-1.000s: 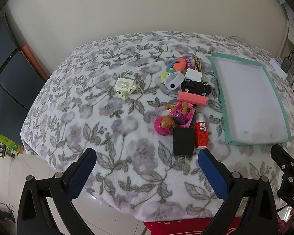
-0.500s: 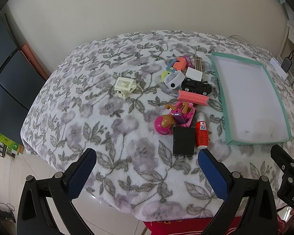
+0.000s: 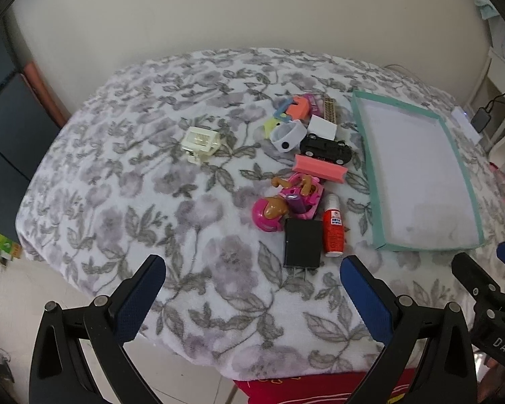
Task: Organize rigid objects
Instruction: 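Grasp the black charger with the left tool while the right tool grasps the red glue bottle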
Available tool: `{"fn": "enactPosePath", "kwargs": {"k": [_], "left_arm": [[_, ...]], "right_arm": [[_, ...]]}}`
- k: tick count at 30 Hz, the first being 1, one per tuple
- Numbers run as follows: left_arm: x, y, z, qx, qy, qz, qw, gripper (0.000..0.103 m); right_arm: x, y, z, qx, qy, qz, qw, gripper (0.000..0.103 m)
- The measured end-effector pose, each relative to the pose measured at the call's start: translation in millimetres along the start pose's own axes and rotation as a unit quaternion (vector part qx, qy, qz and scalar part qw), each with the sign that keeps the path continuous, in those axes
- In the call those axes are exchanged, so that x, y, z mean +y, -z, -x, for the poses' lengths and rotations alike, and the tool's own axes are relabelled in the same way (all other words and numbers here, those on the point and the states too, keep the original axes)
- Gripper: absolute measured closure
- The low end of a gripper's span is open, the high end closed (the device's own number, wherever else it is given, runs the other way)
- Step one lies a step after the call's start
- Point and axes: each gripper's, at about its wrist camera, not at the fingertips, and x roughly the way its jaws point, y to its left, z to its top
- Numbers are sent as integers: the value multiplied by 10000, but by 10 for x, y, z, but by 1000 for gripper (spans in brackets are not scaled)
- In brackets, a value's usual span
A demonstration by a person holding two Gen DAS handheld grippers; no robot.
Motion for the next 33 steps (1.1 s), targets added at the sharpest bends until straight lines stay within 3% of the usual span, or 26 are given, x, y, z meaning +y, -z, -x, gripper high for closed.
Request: {"fn": "enactPosePath", "kwargs": {"k": [9,20,33], "left_arm": [[269,-331,-104,93,-274,192,9994,0],[278,-208,-635,629,-44,317,9975,0],[3,-99,-834,573,151,59,9982,0]], "right_arm": [[310,-396,-119,189,-150,193,9995,0],[585,-564,-564,759,-151,107,9969,0],[586,-532,-983,998,-461,-104,9939,13]]}}
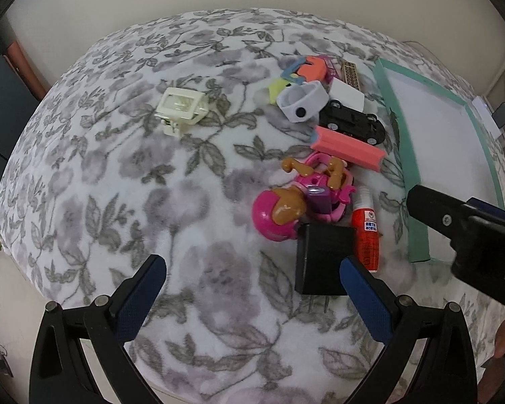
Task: Organize rigid objects
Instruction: 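Grasp the black charger with the left tool while the right tool grasps the red glue bottle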
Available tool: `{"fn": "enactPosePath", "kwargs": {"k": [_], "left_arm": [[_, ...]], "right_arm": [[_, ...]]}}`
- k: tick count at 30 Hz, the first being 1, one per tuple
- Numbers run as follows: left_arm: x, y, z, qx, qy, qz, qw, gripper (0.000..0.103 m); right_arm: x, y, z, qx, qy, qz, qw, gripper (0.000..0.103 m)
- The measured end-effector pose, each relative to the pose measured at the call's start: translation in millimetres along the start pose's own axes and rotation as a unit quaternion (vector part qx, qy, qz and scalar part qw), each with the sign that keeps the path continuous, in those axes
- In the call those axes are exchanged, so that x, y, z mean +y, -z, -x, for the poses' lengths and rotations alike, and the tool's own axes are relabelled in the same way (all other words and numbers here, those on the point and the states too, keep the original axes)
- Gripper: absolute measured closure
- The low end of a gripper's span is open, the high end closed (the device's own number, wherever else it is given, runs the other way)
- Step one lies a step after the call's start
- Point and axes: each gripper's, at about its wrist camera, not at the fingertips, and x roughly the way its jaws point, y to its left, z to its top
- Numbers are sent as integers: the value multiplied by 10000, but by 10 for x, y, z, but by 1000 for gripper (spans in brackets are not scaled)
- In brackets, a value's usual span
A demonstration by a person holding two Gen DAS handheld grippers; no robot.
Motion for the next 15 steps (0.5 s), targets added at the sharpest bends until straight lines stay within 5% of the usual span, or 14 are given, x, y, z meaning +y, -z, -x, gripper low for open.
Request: {"fn": "enactPosePath", "kwargs": {"k": [7,15], "left_arm": [[-231,2,-51,-32,18,-438,9990,2],[-347,9,-128,103,187,-688,9974,32]], "right_arm": [[-46,-4,-13,-72,-199,-46,9998,20],[-1,32,-52,-24,-367,41,9993,28]]}}
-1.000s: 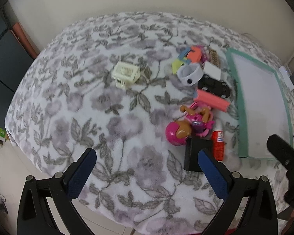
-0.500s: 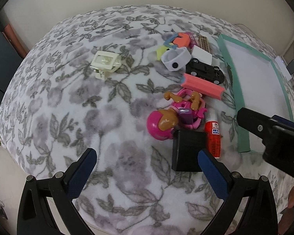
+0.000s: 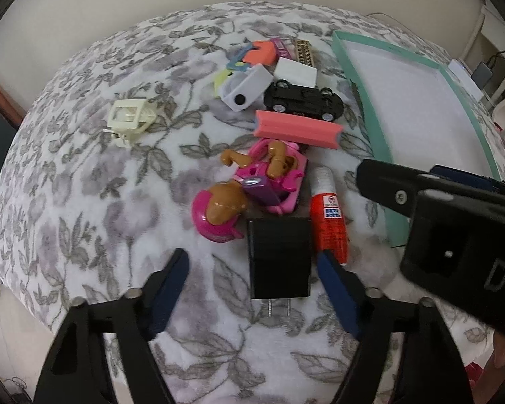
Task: Organize rigid objects
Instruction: 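Grasp the black charger with the left tool while the right tool grasps the red glue bottle, then carry the black charger into the tray with the left tool while the right tool carries the glue bottle there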
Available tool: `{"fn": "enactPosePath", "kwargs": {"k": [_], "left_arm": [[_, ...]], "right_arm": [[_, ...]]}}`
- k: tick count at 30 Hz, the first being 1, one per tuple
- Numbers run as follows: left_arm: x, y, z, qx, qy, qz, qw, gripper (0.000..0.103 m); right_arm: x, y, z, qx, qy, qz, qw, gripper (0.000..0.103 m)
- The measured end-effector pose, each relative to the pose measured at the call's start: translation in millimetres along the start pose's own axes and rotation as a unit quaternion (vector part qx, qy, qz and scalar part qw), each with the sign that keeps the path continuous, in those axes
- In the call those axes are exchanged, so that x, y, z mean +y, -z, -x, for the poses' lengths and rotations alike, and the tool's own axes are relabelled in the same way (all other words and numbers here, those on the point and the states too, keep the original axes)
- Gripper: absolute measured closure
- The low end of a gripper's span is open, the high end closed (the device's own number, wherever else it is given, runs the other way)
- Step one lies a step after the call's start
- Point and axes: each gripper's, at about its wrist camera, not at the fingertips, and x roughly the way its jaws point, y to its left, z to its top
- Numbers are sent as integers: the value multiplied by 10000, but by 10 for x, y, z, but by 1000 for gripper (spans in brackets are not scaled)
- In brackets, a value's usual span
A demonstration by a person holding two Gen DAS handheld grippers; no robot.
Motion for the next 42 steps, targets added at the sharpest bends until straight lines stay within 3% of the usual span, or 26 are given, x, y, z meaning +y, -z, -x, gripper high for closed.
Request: {"fn": "enactPosePath", "kwargs": {"k": [8,17,20,35,42], "left_arm": [[111,47,-33,130,469,334,9983,61],[517,91,-48,61,539,1224,9910,61],[594,87,-59,59,629,1386,9883,61],[657,60,-156,74,678,1471,9868,61],[644,25,-336,248,640,1515,9861,61]], "right_arm": [[72,28,-79,133,-180,141,9996,43],[207,76,-174,293,-203,439,9984,57],[246,105,-231,385,-156,542,9977,58],[429,149,-569,684,177,952,9929,73],[511,134,-630,646,332,1110,9912,74]]}}
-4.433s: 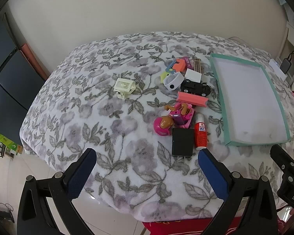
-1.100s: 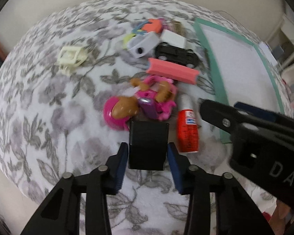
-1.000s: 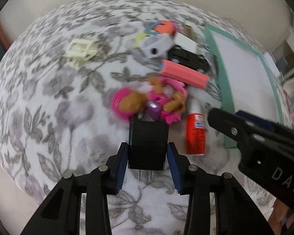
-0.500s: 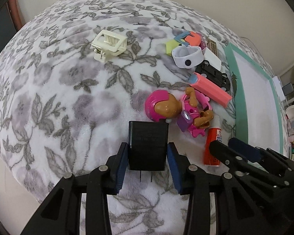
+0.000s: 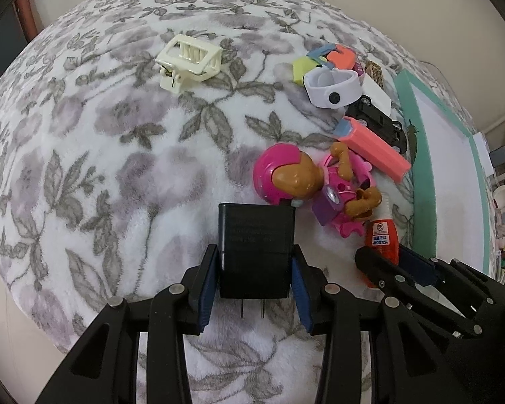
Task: Organize rigid objects
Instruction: 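Carry the black charger into the tray with the left tool while the right tool carries the glue bottle there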
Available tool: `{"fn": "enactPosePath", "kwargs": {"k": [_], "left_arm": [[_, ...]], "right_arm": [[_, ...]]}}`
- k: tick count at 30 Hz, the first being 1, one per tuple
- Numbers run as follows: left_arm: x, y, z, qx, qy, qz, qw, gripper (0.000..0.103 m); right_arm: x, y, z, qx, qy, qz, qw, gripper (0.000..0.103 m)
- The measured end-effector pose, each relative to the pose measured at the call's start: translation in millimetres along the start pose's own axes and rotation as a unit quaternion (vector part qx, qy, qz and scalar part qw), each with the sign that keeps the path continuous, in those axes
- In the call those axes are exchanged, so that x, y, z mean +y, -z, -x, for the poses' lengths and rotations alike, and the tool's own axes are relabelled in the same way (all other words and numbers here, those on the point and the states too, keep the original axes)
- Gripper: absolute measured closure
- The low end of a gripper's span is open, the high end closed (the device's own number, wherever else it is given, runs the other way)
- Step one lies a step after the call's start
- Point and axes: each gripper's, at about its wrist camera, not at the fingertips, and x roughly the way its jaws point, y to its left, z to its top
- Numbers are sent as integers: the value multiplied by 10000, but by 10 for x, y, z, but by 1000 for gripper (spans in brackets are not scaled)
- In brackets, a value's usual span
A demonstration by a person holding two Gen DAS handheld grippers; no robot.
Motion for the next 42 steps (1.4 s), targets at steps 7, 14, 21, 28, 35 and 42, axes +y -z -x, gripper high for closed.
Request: {"fn": "enactPosePath", "kwargs": {"k": [7,14,21,28,35,42], "left_arm": [[-86,-86,-49,88,-155,-1,9998,61],[-299,-287,-192,289,-485,-102,9984,61],[-380,-411,-248,418,-478,79,9979,61],[-461,-535,-147,384,-425,249,9980,61],[-686,-797,269,-104,-228,360,9990,61],[-1070,-885,645,-571,-104,70,9983,61]], "right_arm": [[1,85,37,-43,28,-70,10000,76],[-106,91,49,-107,-122,-269,9995,78],[-96,90,69,-145,-267,-143,9994,80],[-232,142,276,-321,-610,-458,9966,81],[-413,109,600,-767,-941,-740,9898,81],[-759,134,953,-1378,-565,-1070,9830,81]]}}
